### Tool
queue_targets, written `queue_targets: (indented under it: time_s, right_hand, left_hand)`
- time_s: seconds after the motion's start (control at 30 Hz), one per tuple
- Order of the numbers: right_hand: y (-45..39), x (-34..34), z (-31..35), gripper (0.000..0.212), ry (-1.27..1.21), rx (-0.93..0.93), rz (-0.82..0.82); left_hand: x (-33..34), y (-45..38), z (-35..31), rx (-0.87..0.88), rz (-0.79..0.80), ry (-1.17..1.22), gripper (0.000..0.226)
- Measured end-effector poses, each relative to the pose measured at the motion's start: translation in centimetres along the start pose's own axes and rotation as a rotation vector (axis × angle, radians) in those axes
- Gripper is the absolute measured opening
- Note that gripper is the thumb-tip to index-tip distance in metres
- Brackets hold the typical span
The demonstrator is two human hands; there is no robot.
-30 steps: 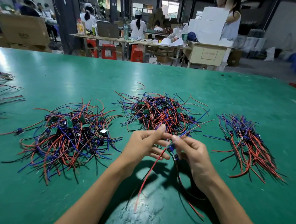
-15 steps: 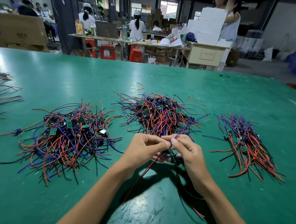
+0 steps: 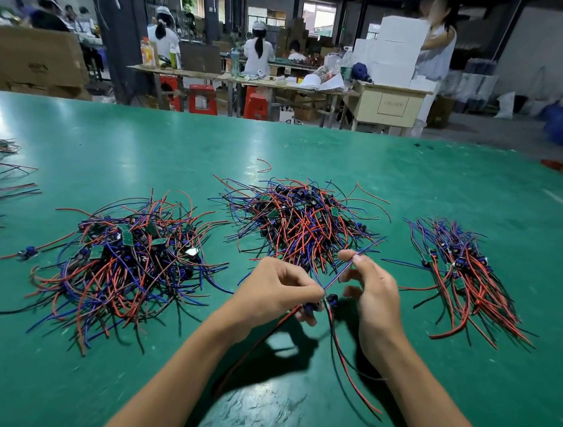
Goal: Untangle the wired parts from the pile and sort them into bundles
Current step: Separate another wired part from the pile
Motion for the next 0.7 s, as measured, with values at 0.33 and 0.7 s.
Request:
queue_targets:
  time_s: [0.33, 0.7]
  right_hand:
    - [-0.3, -0.9, 0.1, 0.035, -0.117, 0.135, 0.043]
    - [1.9, 2.4, 0.7, 0.023, 0.144, -0.090, 0.428]
  left_hand:
    - [-1.1, 0.1, -0.1, -0.021, -0.040, 0.044, 0.017]
    - [-1.4, -0.1, 0.6, -0.014, -0.056, 0.143, 0.021]
Point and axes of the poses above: each hand's wrist, its own y-axis away from the middle knuckle, its own x-axis out of the palm, z = x × y, the point moved 6 cm from there along -y, towards the middle knuckle, and after that the axes turned 15 degrees about -y, right-handed, at the moved point
